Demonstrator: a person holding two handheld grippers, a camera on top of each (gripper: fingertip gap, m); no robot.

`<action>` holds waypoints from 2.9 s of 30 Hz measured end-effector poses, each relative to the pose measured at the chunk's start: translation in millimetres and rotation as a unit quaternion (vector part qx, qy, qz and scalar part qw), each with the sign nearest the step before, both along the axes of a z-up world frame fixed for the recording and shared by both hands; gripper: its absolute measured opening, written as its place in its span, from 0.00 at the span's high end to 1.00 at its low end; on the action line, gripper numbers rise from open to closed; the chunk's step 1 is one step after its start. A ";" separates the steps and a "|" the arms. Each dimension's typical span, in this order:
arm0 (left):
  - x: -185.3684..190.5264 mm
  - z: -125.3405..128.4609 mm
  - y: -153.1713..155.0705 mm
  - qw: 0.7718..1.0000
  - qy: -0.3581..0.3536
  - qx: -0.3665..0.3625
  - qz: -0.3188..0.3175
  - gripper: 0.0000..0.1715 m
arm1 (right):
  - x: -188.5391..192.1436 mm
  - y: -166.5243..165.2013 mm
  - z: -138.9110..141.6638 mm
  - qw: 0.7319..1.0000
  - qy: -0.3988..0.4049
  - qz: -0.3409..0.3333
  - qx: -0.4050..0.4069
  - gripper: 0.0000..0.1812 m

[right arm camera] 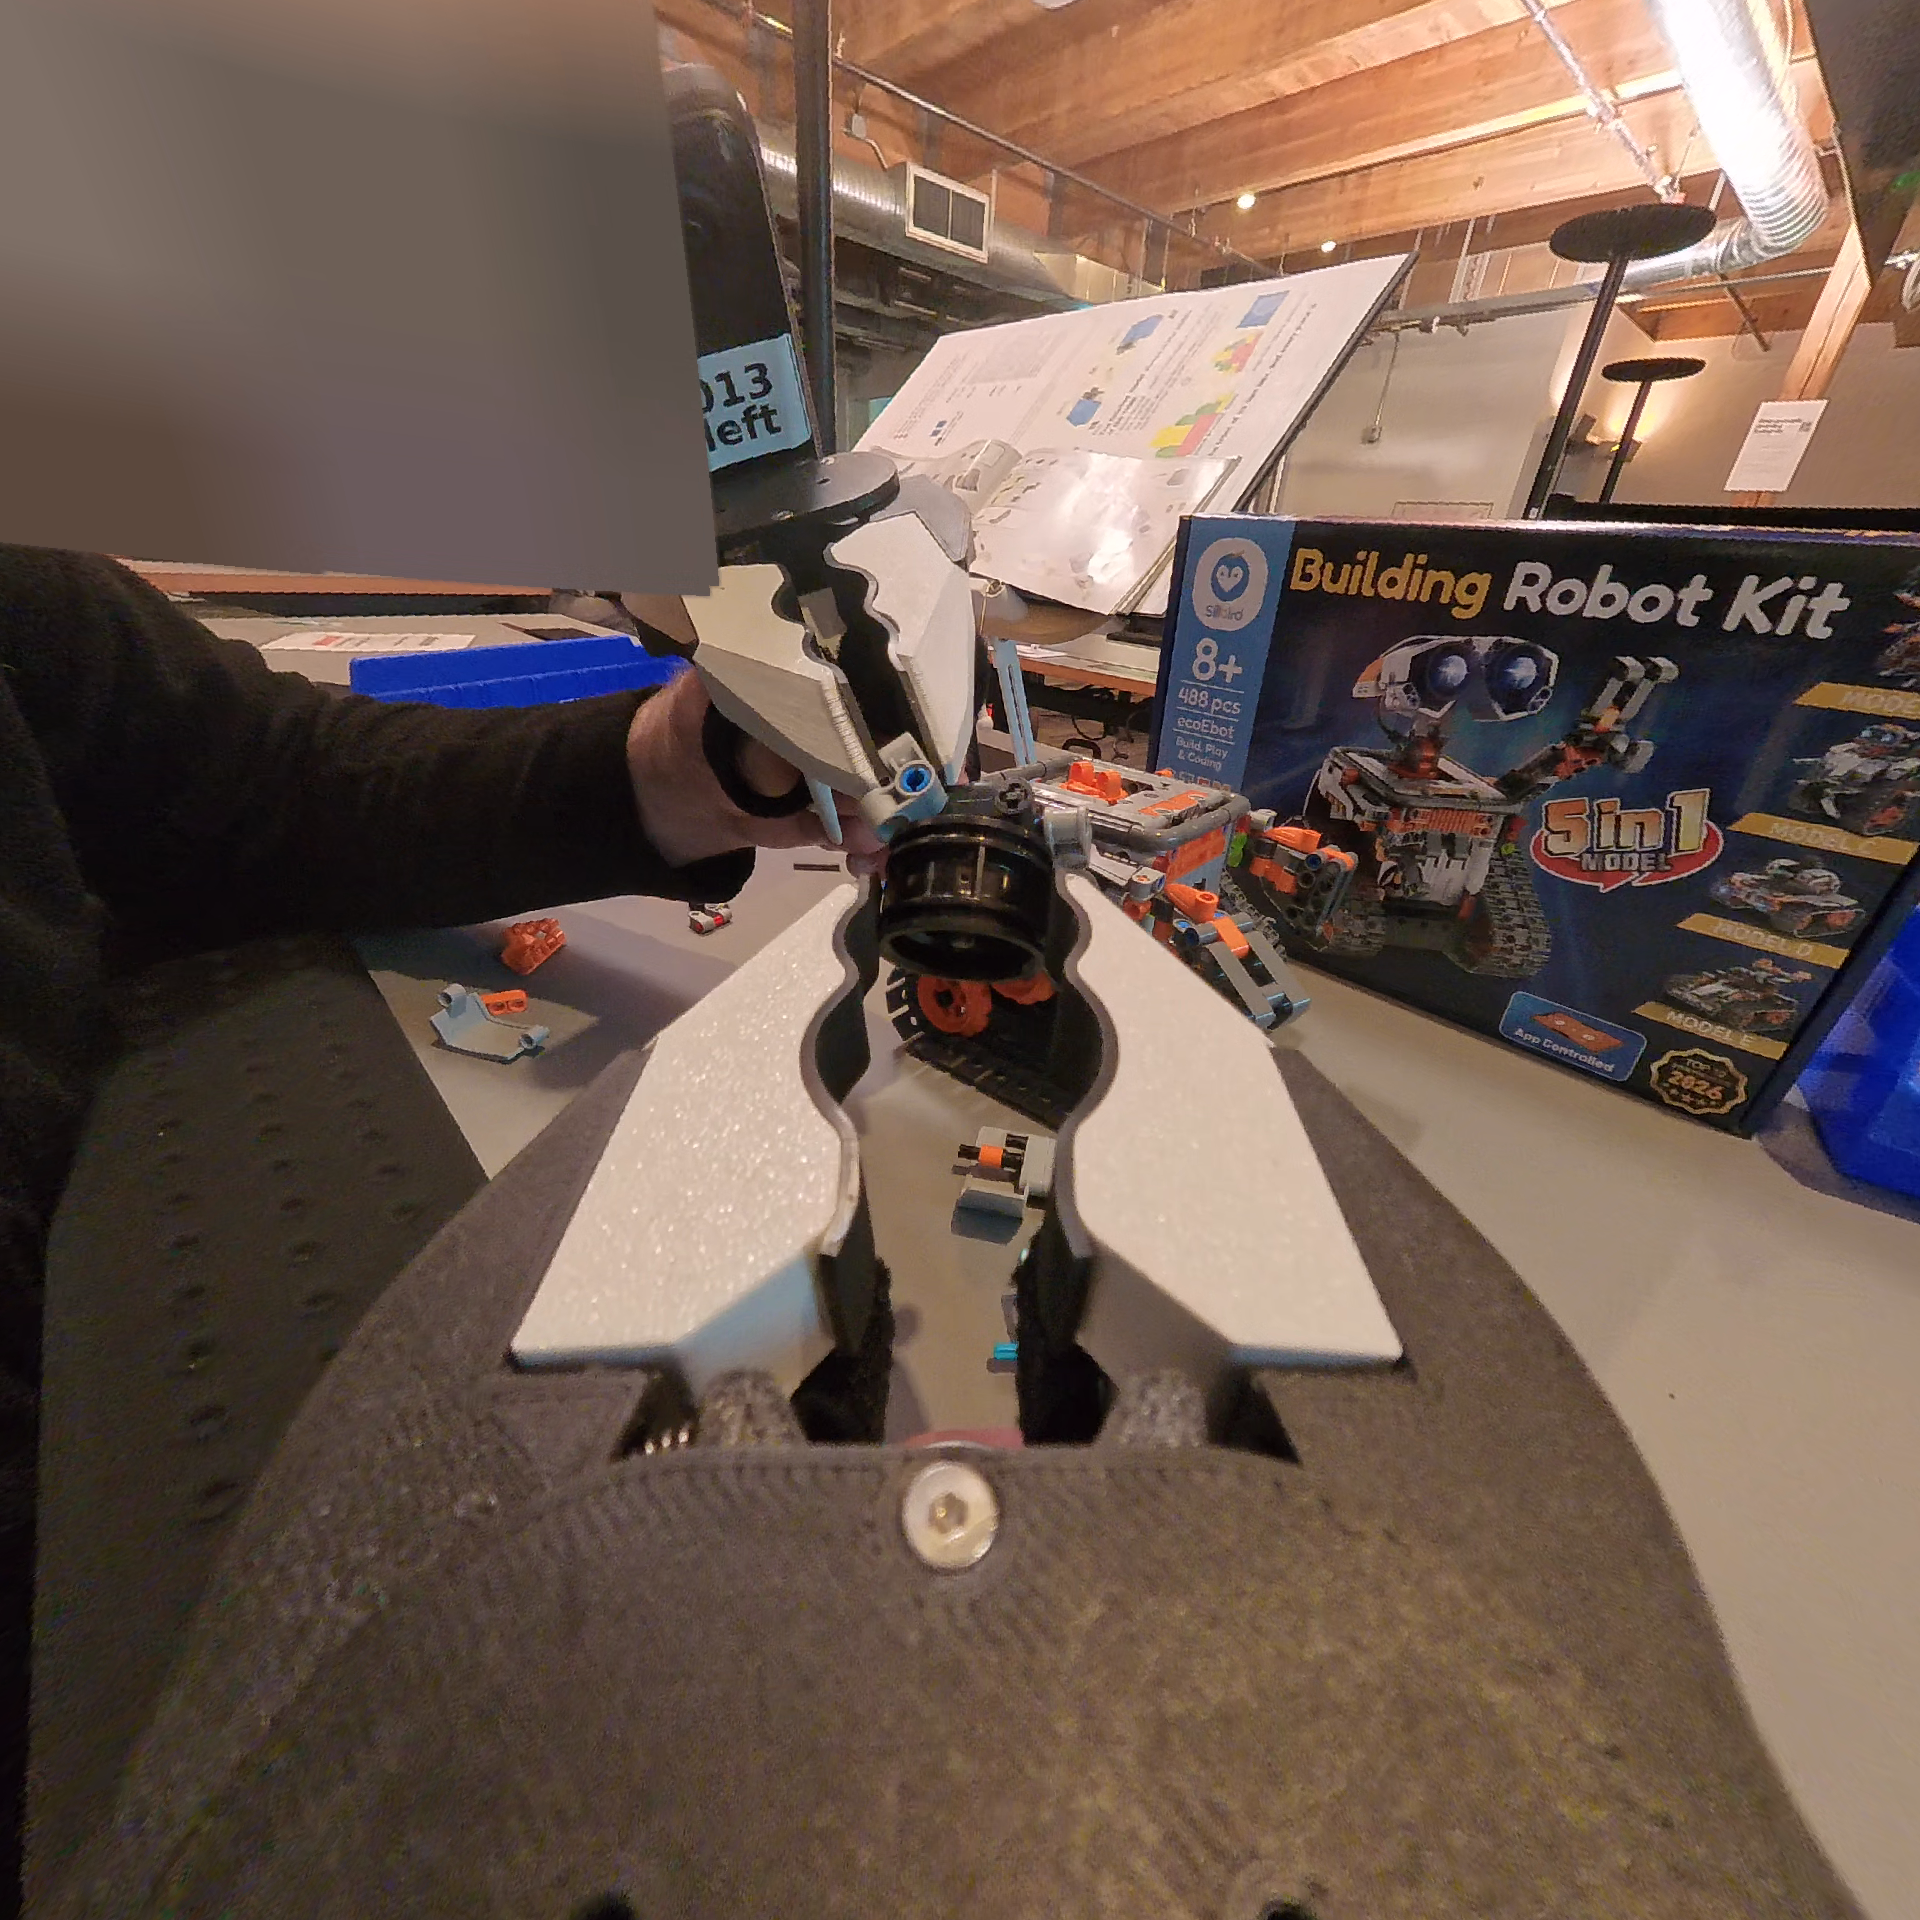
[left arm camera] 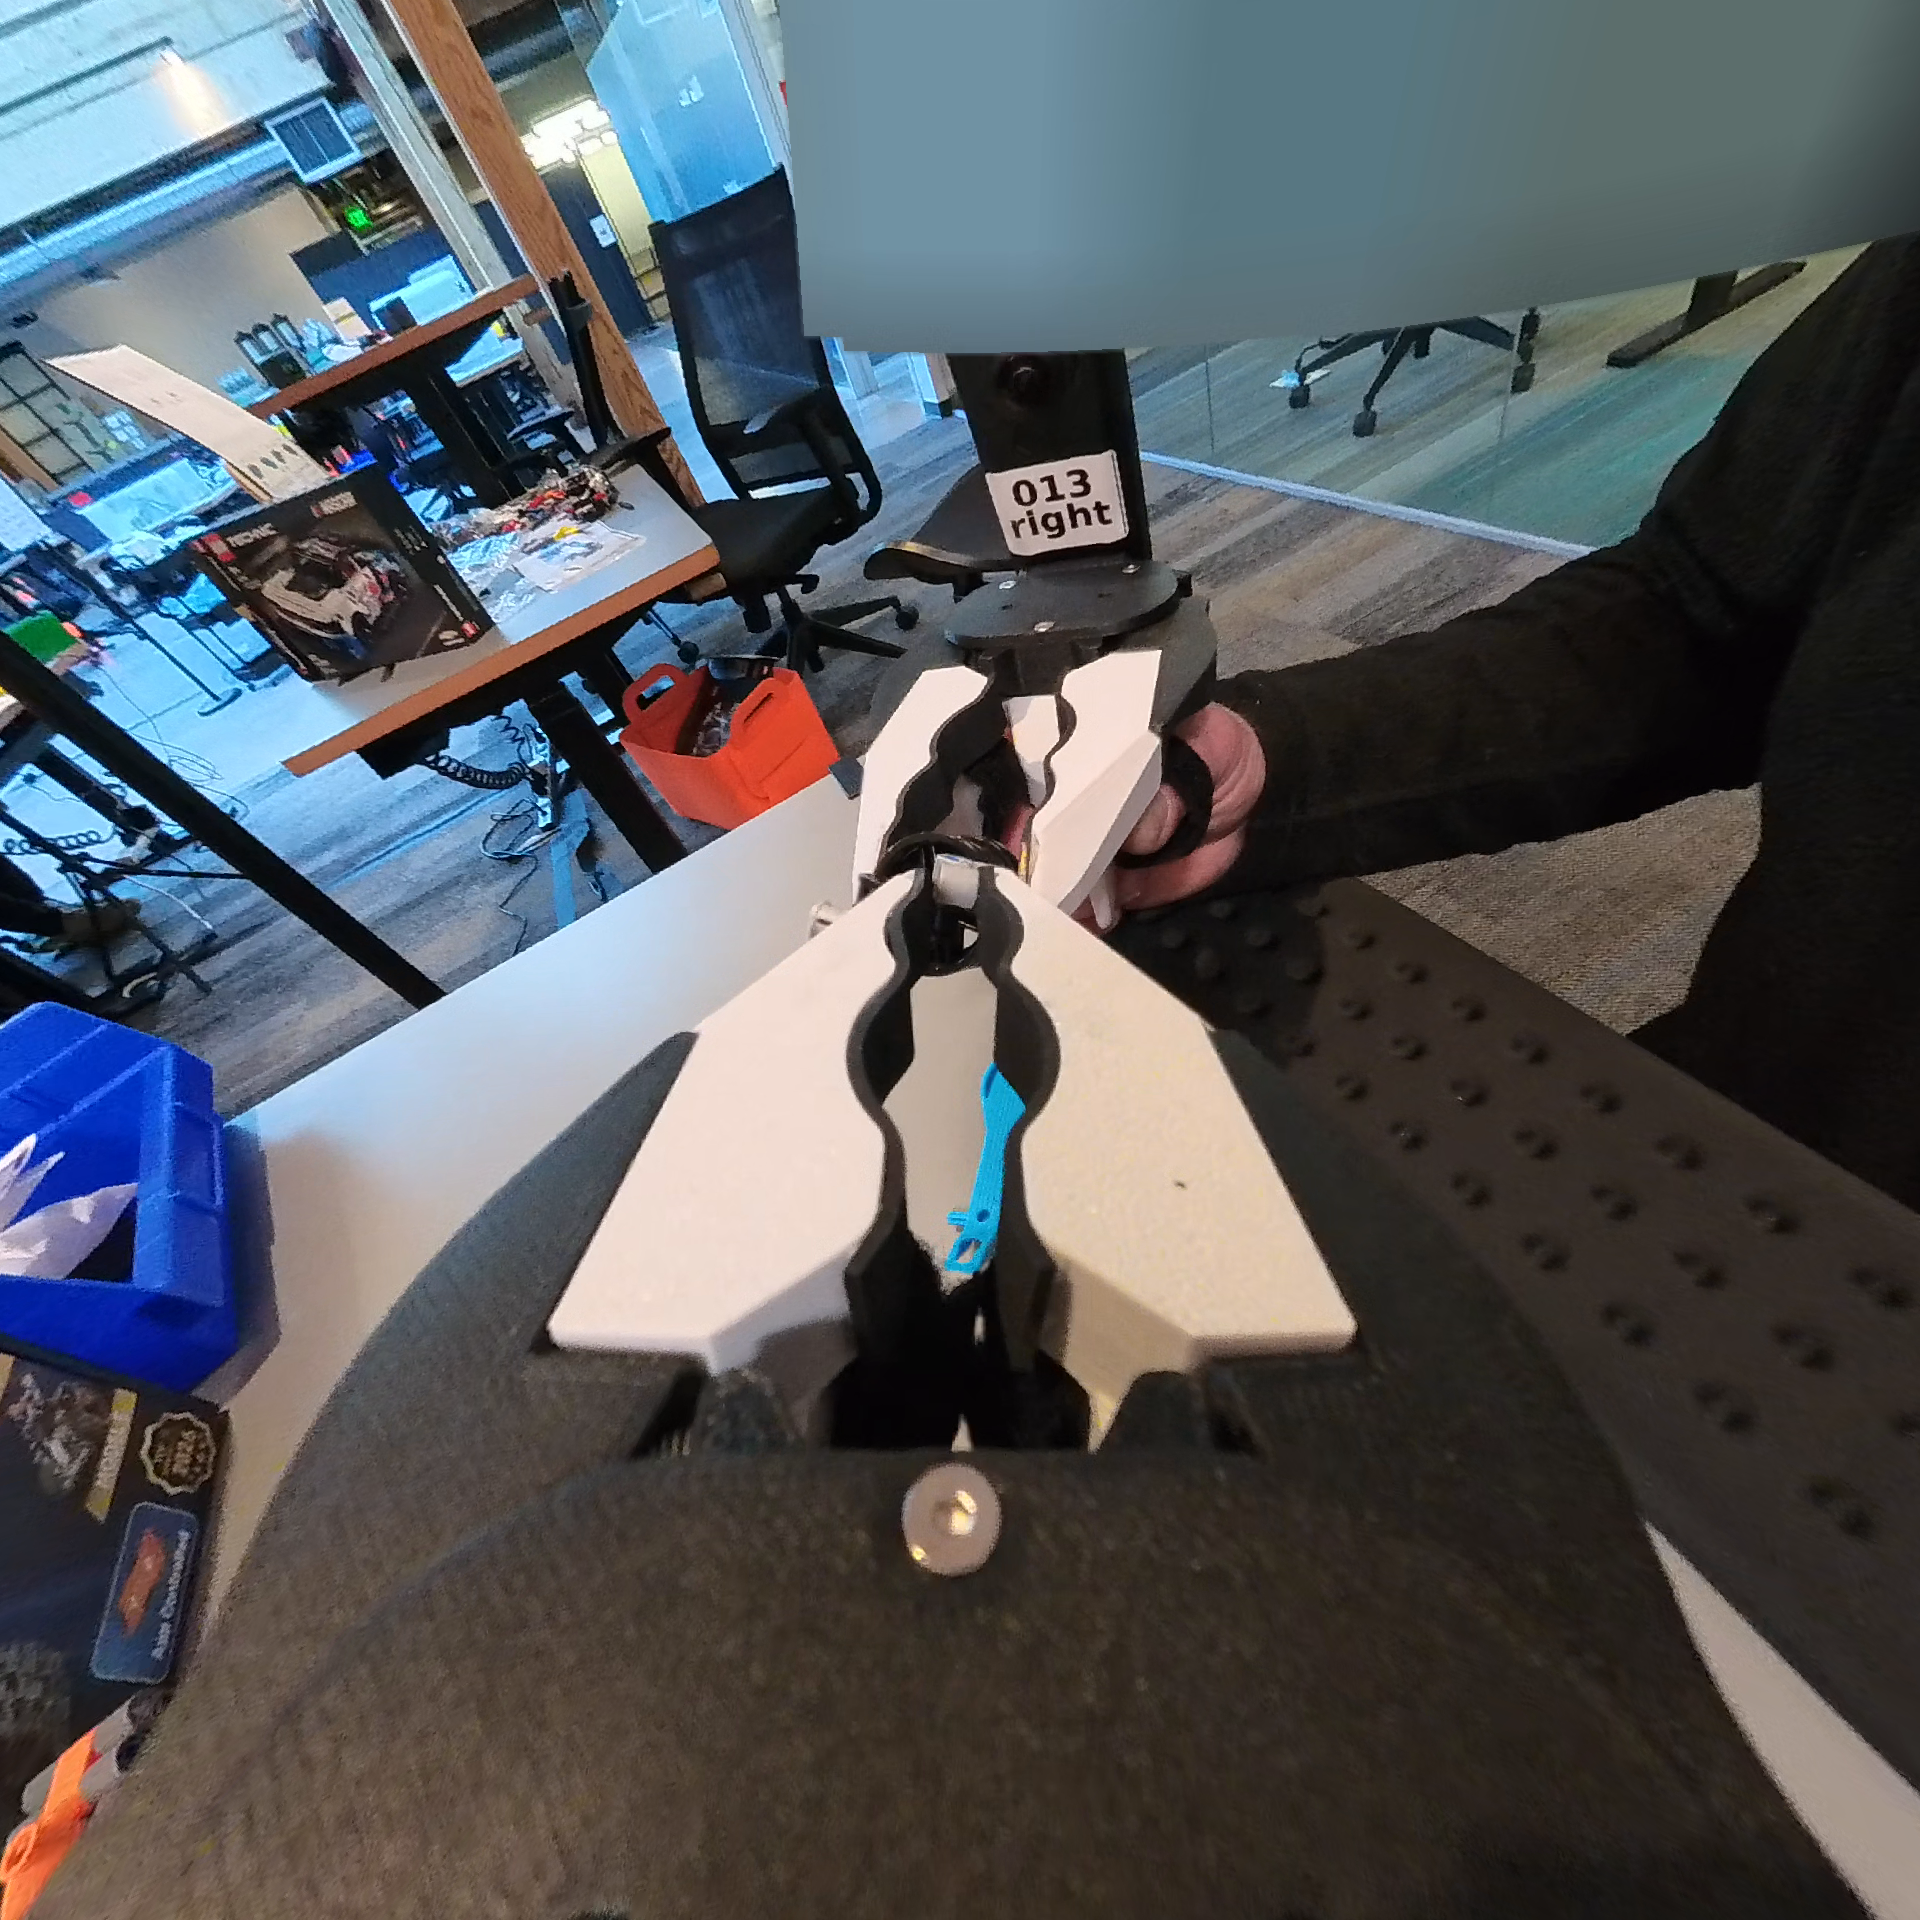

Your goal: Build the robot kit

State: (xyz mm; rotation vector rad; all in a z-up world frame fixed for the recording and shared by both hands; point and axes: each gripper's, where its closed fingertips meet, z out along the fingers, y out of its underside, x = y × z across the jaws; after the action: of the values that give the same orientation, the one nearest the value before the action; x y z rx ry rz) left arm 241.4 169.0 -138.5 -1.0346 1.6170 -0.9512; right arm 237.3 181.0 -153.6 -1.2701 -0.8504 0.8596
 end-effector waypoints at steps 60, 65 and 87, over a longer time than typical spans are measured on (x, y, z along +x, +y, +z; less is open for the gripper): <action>41.1 -17.1 17.3 0.963 0.006 0.201 0.178 0.65 | 25.6 13.8 9.7 0.992 0.101 0.007 -0.071 0.84; 45.9 -19.9 27.3 0.946 -0.009 0.228 0.231 0.70 | 25.1 16.5 6.3 0.992 0.097 0.004 -0.084 0.84; 37.0 -28.7 42.7 0.907 0.058 0.319 0.268 0.79 | 16.4 26.4 -9.4 0.991 0.056 -0.013 -0.118 0.84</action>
State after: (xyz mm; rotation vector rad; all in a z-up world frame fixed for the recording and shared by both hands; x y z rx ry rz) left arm 278.5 211.7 -167.2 -0.9865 1.4610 0.0240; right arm 253.7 207.4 -163.0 -1.4205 -0.6565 1.0236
